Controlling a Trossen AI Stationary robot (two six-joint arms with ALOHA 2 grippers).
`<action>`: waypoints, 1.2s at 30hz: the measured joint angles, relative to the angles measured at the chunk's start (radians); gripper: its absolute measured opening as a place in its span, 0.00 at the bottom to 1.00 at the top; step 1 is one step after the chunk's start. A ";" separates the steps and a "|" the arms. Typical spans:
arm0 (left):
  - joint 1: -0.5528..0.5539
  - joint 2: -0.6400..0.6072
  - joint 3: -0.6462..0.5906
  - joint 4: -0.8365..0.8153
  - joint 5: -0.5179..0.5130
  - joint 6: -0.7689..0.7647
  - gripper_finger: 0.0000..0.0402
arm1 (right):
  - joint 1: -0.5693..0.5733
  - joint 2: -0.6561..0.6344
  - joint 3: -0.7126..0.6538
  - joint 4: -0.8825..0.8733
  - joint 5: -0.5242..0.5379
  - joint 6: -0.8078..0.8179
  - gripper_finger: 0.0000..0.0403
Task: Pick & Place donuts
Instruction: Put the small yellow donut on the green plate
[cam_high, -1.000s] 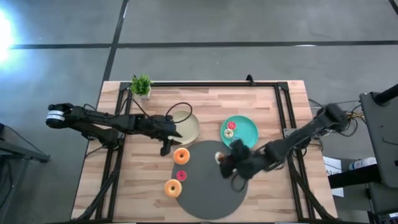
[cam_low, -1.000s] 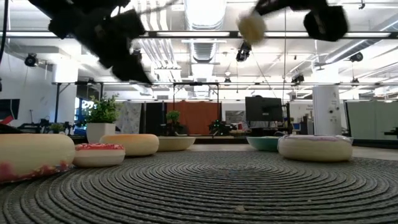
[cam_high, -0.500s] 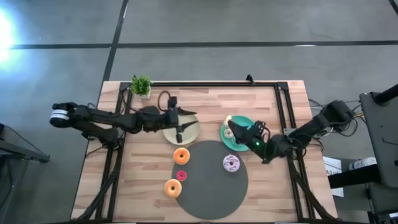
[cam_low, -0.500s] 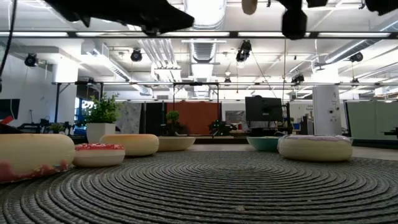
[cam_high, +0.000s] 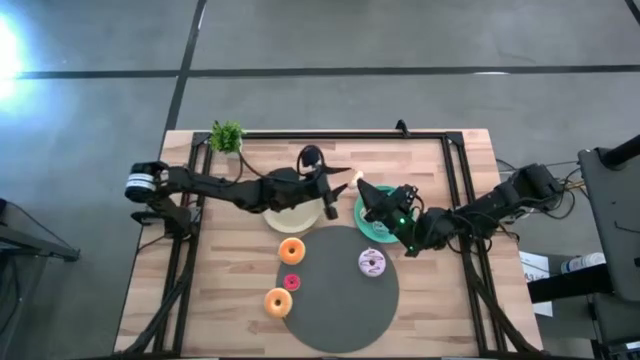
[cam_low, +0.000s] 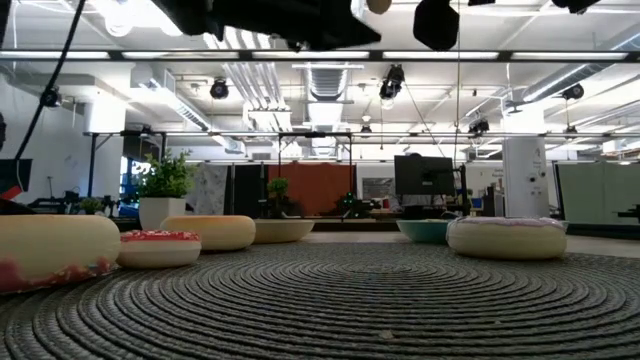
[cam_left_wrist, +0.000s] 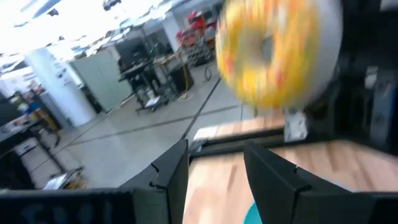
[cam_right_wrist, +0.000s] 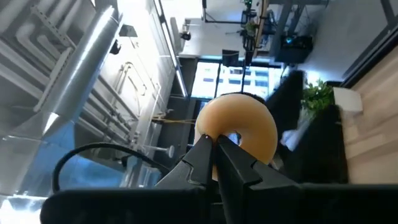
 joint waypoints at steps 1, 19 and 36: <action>0.000 0.000 0.009 0.002 0.019 -0.003 0.33 | 0.000 0.000 -0.004 0.001 0.001 0.009 0.02; -0.003 -0.007 0.009 0.081 0.096 -0.071 0.33 | -0.035 -0.042 -0.020 0.008 0.025 0.010 0.02; -0.007 -0.006 0.032 0.088 0.095 -0.086 0.33 | -0.042 -0.015 -0.021 -0.002 0.026 0.059 0.02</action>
